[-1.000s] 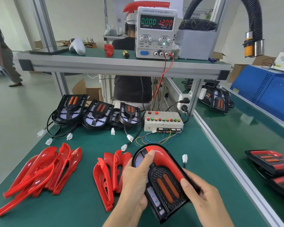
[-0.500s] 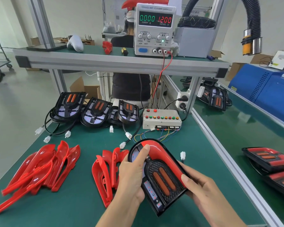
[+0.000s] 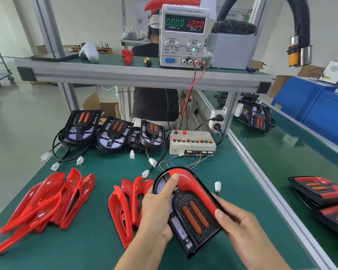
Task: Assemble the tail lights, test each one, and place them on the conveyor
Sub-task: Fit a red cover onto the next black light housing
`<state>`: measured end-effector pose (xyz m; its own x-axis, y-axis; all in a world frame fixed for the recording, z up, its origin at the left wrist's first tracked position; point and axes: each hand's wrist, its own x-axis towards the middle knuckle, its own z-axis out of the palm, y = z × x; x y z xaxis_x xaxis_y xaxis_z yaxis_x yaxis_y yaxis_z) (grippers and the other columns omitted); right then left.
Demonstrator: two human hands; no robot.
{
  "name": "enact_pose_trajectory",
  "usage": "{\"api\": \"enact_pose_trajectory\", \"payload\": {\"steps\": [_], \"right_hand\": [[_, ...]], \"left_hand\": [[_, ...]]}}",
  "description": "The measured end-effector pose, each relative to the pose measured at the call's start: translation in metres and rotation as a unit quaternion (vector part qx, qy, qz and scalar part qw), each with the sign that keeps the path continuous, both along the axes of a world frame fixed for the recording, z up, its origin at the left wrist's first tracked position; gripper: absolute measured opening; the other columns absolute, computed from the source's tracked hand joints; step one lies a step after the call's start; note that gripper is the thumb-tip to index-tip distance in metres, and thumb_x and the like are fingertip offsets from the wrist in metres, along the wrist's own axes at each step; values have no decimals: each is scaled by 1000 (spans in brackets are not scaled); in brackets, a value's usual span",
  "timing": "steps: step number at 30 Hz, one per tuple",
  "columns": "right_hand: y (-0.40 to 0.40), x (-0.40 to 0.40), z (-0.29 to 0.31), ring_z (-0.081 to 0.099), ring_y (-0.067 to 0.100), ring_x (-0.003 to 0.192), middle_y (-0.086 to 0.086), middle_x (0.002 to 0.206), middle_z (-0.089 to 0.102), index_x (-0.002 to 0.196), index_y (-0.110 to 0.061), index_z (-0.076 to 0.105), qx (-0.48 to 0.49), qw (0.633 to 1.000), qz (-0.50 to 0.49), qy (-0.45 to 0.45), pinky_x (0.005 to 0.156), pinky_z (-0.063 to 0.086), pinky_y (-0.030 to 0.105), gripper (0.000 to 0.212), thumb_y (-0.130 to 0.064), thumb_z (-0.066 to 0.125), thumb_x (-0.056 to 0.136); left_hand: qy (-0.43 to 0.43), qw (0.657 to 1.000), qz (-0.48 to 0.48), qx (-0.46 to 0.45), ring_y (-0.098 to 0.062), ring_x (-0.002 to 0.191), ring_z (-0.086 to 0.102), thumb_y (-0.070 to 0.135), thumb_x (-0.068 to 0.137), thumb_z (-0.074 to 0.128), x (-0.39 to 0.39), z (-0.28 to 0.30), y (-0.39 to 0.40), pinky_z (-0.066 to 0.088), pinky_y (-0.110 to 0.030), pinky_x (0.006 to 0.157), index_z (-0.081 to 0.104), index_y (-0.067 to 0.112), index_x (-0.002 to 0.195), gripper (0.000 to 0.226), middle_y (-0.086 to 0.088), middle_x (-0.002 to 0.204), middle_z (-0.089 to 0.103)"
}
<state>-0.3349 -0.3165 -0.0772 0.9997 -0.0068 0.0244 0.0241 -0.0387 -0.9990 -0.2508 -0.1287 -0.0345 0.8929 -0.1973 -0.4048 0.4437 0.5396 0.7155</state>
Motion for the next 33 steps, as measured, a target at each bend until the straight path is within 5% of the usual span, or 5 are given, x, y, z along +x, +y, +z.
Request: {"api": "enact_pose_trajectory", "payload": {"steps": [11,18,22,27,33], "right_hand": [[11,-4,3,57,22,135,5,139,65,136,-35,64,64,998,-15,2,118,35,34,63,-53,83,78],[5,0,27,59,23,132,5,138,66,135,-23,66,37,997,38,51,119,35,51,56,-39,77,83],[14,24,64,64,10,124,-9,130,71,133,-29,66,-53,997,-26,47,115,42,41,60,-69,60,88],[38,60,86,66,18,83,1,88,74,92,-17,76,-68,996,-28,60,86,50,41,37,-50,59,97],[44,64,79,66,16,67,6,78,72,82,-21,77,19,993,-21,111,62,54,27,18,-31,70,94]], "left_hand": [[-38,999,12,16,-37,91,76,34,57,94,-1,-6,2,62,-46,77,72,6,113,67,-17,102,77],[-72,997,22,27,-38,90,75,20,74,88,-3,-7,2,63,-46,73,71,4,110,43,-20,99,77],[-100,994,14,43,-40,95,74,22,75,87,-7,-6,-5,60,-53,87,71,5,109,41,-18,99,77],[-143,989,2,43,-32,91,75,20,77,86,-12,-6,-12,61,-42,80,73,9,109,36,-16,101,77],[-158,987,3,42,-37,98,74,26,72,87,-13,-11,-10,59,-49,89,74,12,110,43,-17,104,77]]}}
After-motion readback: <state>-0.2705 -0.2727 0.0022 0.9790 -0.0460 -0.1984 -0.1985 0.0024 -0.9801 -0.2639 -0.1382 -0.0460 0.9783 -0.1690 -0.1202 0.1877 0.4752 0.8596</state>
